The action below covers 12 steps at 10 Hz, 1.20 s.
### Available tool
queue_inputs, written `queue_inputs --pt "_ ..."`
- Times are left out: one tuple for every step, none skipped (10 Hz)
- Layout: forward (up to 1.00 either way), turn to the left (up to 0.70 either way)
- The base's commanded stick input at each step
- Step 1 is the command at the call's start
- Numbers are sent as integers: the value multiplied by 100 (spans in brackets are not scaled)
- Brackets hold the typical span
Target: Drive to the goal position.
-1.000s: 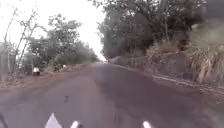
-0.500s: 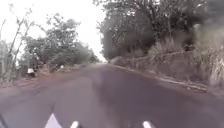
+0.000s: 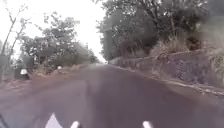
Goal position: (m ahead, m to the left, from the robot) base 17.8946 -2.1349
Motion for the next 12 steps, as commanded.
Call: queue_inputs --pt "100 0" --pt "100 0" --pt "100 0" --pt "100 0" --pt "100 0" --pt "100 0" --pt "100 0" --pt "100 0" --pt "100 0" --pt "100 0" --pt "100 0" --pt "100 0"
